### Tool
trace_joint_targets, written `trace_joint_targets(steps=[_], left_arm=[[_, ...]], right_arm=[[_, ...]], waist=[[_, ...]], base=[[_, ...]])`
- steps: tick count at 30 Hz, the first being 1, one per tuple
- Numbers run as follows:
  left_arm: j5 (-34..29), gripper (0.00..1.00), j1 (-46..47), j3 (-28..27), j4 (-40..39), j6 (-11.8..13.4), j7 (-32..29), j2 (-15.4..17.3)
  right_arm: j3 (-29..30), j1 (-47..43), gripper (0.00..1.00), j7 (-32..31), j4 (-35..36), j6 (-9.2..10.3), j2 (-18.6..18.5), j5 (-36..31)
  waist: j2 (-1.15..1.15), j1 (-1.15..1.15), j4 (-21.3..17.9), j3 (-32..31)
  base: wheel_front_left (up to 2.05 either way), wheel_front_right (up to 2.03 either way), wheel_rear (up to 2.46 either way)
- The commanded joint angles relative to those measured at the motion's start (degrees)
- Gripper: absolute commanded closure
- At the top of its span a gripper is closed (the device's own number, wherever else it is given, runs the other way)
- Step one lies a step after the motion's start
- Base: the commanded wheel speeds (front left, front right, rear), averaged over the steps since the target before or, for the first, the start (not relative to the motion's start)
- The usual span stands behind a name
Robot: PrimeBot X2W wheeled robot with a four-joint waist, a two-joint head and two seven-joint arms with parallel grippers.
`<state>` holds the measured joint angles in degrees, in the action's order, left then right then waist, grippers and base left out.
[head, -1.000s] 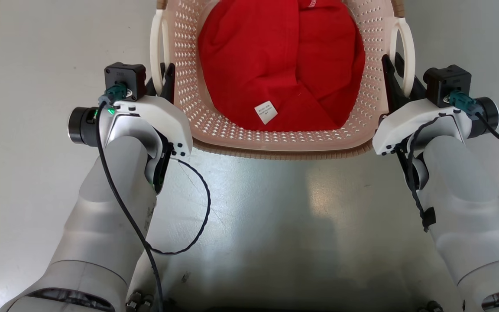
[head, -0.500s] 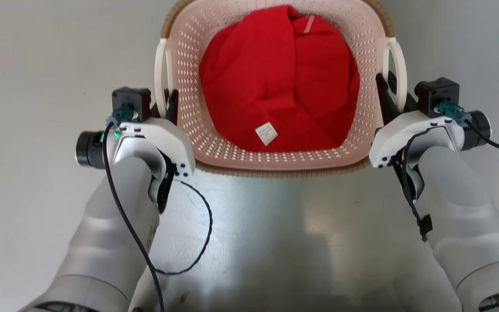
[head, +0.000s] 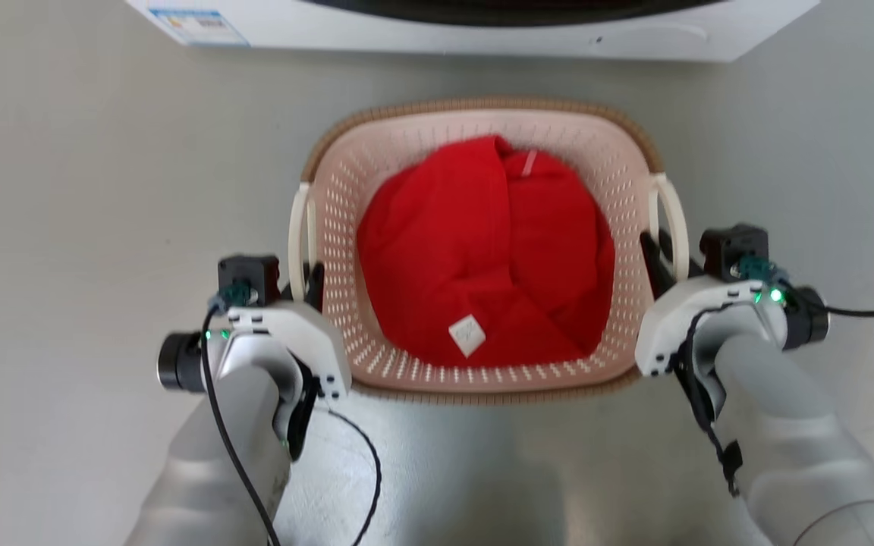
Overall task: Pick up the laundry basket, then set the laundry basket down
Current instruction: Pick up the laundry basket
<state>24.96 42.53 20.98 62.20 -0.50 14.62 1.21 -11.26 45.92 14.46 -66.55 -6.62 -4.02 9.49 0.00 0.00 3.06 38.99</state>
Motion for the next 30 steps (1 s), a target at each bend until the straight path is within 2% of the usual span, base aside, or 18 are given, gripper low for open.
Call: trace_joint_targets(steps=[1, 10, 19, 30], left_arm=[[0.78, 1.00, -2.11, -0.46, -0.78, 0.19, 0.38, 1.66], [4.35, 1.00, -7.61, 3.33, 0.17, 0.95, 0.38, 1.66], [7.44, 1.00, -11.11, 7.26, 0.46, 1.97, 0.38, 1.66], [9.84, 1.00, -15.71, 10.70, 2.58, 2.48, 0.38, 1.66]], right_arm=[[-2.28, -3.43, 1.00, 0.54, -0.52, -0.87, 1.14, 0.81], [-8.03, -7.42, 1.00, 0.17, -2.91, -0.87, 1.14, 5.16], [-13.84, -11.08, 1.00, -2.02, -1.75, -0.87, 1.14, 9.63], [-17.99, -15.36, 1.00, -3.88, -2.72, -0.87, 1.14, 15.61]], waist=[[0.00, 0.00, -0.54, -2.54], [0.00, 0.00, -1.30, -9.13], [0.00, 0.00, -1.79, -14.52], [0.00, 0.00, -2.14, -22.07]], base=[[0.00, 0.00, 0.00], [0.00, 0.00, 0.00], [0.00, 0.00, 0.00], [0.00, 0.00, 0.00]])
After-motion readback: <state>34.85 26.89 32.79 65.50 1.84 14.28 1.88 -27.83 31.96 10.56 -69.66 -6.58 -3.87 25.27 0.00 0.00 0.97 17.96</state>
